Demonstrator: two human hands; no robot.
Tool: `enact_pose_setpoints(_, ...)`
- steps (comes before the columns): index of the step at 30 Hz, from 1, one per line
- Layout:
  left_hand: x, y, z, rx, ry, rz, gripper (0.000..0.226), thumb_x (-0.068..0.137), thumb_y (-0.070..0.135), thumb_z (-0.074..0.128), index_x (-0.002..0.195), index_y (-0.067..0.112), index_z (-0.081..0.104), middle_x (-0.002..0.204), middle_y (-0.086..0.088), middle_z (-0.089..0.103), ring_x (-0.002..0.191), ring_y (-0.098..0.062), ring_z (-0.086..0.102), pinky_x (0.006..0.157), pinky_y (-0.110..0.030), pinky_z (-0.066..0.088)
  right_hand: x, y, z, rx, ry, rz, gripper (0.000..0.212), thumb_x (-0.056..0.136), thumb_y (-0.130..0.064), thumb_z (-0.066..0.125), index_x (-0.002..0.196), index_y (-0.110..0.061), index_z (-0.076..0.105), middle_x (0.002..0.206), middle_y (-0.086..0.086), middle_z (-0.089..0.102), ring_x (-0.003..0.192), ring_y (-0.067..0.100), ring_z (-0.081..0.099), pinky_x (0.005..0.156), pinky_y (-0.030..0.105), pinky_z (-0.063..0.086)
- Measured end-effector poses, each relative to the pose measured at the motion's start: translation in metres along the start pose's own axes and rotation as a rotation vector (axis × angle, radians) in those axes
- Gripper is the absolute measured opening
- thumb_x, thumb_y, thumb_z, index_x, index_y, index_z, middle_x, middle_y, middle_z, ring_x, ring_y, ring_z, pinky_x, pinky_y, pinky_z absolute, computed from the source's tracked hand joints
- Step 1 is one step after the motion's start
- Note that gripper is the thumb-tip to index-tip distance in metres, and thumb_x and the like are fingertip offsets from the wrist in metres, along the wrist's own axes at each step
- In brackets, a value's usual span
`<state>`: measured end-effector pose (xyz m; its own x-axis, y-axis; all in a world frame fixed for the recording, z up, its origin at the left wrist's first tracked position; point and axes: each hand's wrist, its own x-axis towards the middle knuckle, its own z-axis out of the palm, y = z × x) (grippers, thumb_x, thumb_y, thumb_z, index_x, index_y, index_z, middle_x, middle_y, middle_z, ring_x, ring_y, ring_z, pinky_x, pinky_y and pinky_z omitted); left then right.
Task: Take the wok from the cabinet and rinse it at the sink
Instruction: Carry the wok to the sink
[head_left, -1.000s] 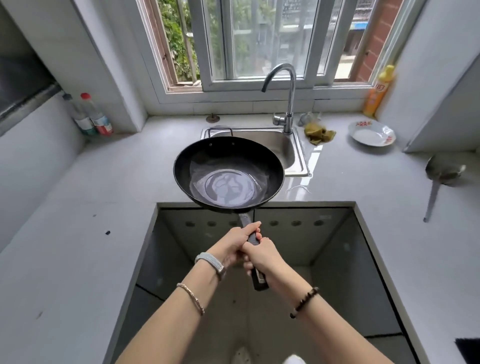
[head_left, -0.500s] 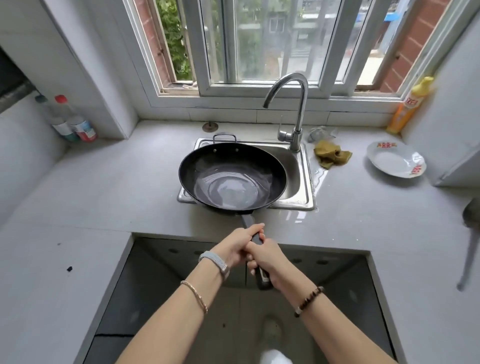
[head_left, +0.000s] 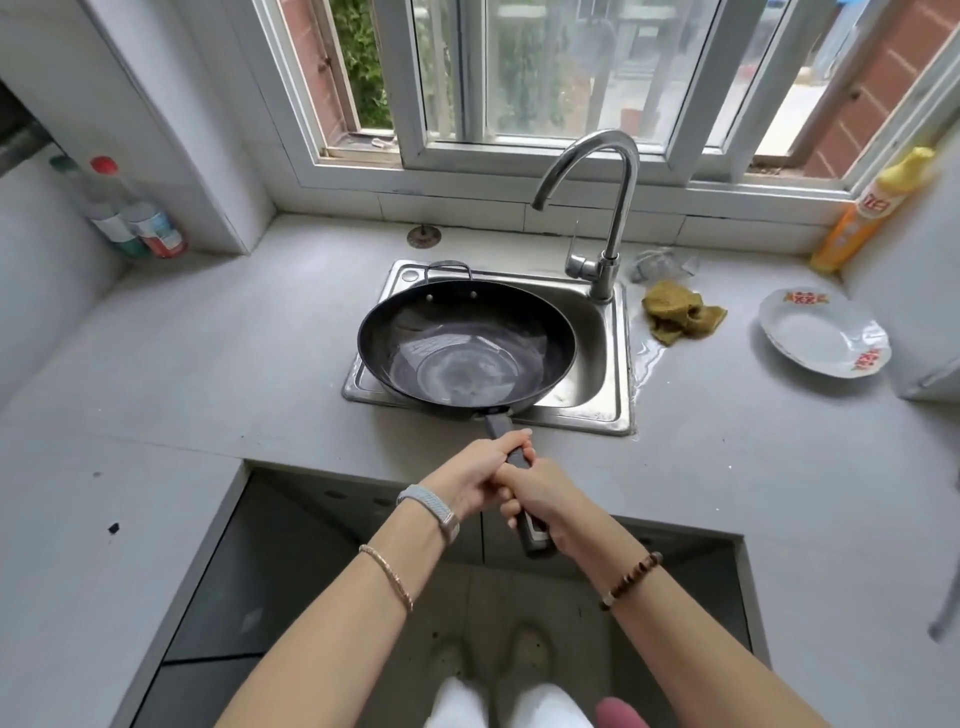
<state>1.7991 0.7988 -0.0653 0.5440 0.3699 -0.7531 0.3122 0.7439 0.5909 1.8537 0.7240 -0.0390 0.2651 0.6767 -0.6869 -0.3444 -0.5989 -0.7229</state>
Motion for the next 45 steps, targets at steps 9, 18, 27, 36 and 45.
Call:
enact_pose_setpoints(9,-0.022,0.009,-0.006,0.025,-0.128,-0.042,0.032,0.1,0.029,0.045,0.073,0.014,0.047,0.04,0.002,0.049,0.02,-0.012,0.033,0.027,-0.012,0.028,-0.011,-0.008,0.008,0.034,-0.022,0.029,0.021,0.088,-0.004,0.05,0.104,-0.014,0.04,0.052,0.003,0.047,0.032,0.007,0.044,0.036,0.019,0.043)
enact_pose_setpoints(18,-0.027,0.033,-0.007,0.003,-0.184,-0.021,0.03,0.099,0.025,0.049,0.072,0.012,0.055,0.048,0.001,0.046,0.025,-0.008,0.036,0.029,-0.012,0.031,-0.02,-0.039,0.003,0.161,-0.104,0.073,0.013,0.088,-0.004,0.053,0.077,-0.008,0.05,0.051,0.001,0.049,0.035,0.006,0.048,0.037,0.018,0.043)
enact_pose_setpoints(27,-0.024,0.06,-0.008,-0.036,-0.244,-0.061,0.03,0.099,0.026,0.048,0.073,0.011,0.05,0.036,0.002,0.041,0.025,-0.006,0.041,0.027,-0.016,0.036,-0.017,-0.068,-0.001,0.336,-0.169,0.132,0.016,0.089,0.0,0.049,0.077,-0.008,0.051,0.052,0.0,0.047,0.037,0.005,0.047,0.036,0.015,0.043)
enact_pose_setpoints(36,-0.02,0.075,0.001,-0.205,-0.253,-0.067,0.034,0.099,0.021,0.048,0.072,0.001,0.055,0.042,-0.002,0.049,0.029,-0.007,0.049,0.031,-0.013,0.043,-0.011,-0.092,-0.019,0.334,-0.187,0.211,0.007,0.084,-0.003,0.058,0.079,-0.005,0.055,0.053,0.002,0.054,0.039,0.006,0.052,0.037,0.015,0.047)
enact_pose_setpoints(45,-0.003,0.097,0.017,-0.392,-0.238,-0.106,0.036,0.099,0.028,0.049,0.08,-0.002,0.053,0.051,-0.004,0.047,0.031,-0.009,0.049,0.032,-0.018,0.045,0.008,-0.124,-0.039,0.32,-0.23,0.299,0.012,0.084,-0.009,0.063,0.084,-0.003,0.054,0.055,0.004,0.055,0.04,0.006,0.054,0.039,0.014,0.048)
